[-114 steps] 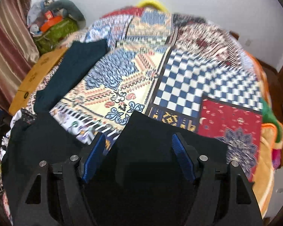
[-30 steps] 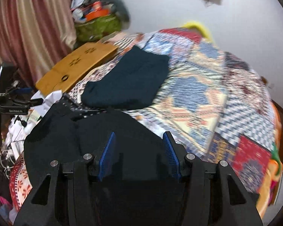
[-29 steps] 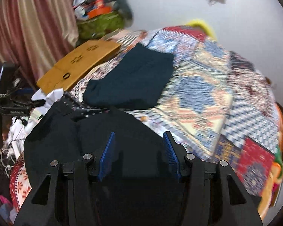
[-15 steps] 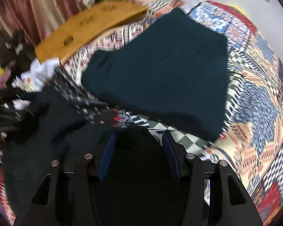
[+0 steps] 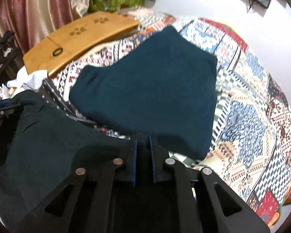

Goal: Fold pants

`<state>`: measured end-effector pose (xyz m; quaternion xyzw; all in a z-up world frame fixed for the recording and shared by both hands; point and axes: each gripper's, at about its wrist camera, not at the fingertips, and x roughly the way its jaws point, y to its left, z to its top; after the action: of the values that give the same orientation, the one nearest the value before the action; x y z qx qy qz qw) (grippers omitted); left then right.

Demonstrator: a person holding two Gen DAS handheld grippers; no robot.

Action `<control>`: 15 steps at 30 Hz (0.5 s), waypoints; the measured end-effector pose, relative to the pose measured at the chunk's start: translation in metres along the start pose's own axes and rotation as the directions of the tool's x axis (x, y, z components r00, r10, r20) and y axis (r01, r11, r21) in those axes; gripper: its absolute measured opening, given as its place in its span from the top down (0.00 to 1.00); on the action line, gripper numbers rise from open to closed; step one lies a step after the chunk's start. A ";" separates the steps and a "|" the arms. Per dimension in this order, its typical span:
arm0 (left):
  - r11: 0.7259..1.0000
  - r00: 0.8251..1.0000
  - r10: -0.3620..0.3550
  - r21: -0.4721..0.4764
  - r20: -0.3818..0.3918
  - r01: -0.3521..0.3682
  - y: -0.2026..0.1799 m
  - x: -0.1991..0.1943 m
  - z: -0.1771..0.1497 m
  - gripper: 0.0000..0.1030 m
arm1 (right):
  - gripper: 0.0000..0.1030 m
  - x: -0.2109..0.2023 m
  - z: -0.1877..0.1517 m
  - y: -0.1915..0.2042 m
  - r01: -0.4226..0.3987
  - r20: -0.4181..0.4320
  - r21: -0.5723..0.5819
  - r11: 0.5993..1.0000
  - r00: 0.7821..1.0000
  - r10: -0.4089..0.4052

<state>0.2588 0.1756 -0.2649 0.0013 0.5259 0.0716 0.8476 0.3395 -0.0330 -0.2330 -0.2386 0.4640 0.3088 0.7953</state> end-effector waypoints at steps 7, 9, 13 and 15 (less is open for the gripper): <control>0.999 0.997 -0.015 -0.029 0.079 0.017 0.011 -0.052 -0.007 0.75 | 0.63 -0.070 -0.023 -0.009 0.020 0.094 0.000 1.000 0.995 -0.020; 0.999 0.995 -0.020 -0.035 0.094 0.024 0.013 -0.067 -0.013 0.71 | 0.63 -0.093 -0.034 -0.011 0.040 0.123 -0.012 0.999 0.992 -0.038; 0.997 0.996 -0.045 -0.055 0.081 0.050 0.014 -0.079 -0.034 0.48 | 0.62 -0.126 -0.059 -0.017 -0.022 0.144 0.039 0.999 0.989 0.017; 0.996 0.997 -0.054 -0.063 0.062 0.058 0.012 -0.078 -0.047 0.42 | 0.58 -0.135 -0.074 -0.019 -0.040 0.148 0.060 0.997 0.988 0.031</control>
<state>0.1817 0.1746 -0.2154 -0.0388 0.4972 0.0649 0.8644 0.2577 -0.1322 -0.1452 -0.1815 0.4178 0.3249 0.8288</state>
